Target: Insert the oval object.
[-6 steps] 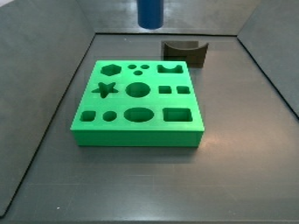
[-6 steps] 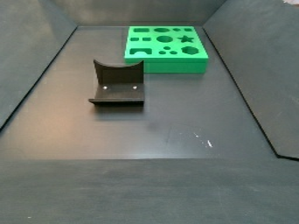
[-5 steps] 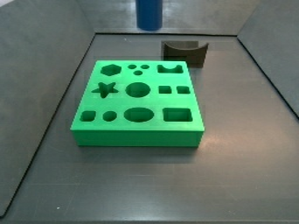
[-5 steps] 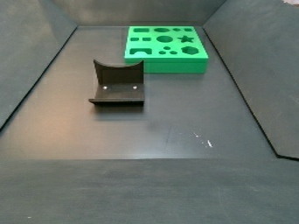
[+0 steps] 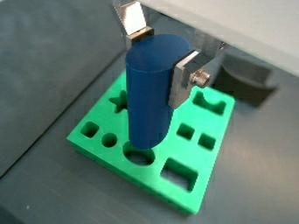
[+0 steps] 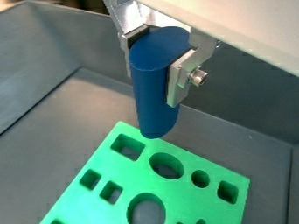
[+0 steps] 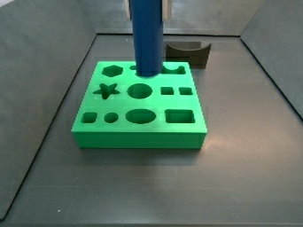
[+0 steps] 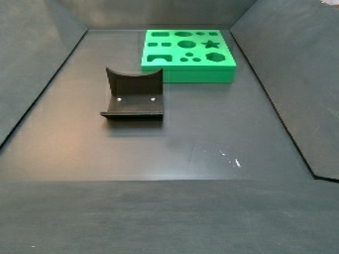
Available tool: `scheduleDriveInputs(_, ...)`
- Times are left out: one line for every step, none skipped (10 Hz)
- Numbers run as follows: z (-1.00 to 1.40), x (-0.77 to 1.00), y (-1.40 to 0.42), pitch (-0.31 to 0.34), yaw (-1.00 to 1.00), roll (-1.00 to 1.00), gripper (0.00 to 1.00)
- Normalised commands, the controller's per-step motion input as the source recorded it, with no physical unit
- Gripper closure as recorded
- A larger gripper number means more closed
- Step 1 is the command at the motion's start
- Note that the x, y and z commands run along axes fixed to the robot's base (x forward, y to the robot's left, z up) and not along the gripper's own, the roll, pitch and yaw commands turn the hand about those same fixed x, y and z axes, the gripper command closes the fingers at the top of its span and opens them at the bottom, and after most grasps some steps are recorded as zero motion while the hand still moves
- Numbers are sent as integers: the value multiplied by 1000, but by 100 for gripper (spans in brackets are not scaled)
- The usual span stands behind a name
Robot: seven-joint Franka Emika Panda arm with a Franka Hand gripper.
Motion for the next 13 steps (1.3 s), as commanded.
scheduleDriveInputs(-511, 0, 0, -57, -1000, 0, 100)
scheduleDriveInputs(-526, 0, 0, -31, -1000, 0, 100)
scheduleDriveInputs(-437, 0, 0, 0, -1000, 29, 100)
scheduleDriveInputs(-360, 0, 0, 0, -1000, 103, 100)
scheduleDriveInputs(-383, 0, 0, 0, -1000, 117, 100)
scheduleDriveInputs(-326, 0, 0, 0, -966, 219, 100)
scheduleDriveInputs(-306, 0, -6, 0, -911, 287, 100)
scheduleDriveInputs(-314, 0, -9, 0, -929, 267, 100)
scheduleDriveInputs(-369, 0, 0, 0, -980, 200, 100)
scheduleDriveInputs(-526, 0, 0, 0, -1000, 77, 100)
scheduleDriveInputs(-574, 0, -63, 0, -1000, 0, 100)
scheduleDriveInputs(-517, 0, 0, -63, -1000, -33, 100)
scheduleDriveInputs(-500, 0, 0, -36, -1000, -23, 100)
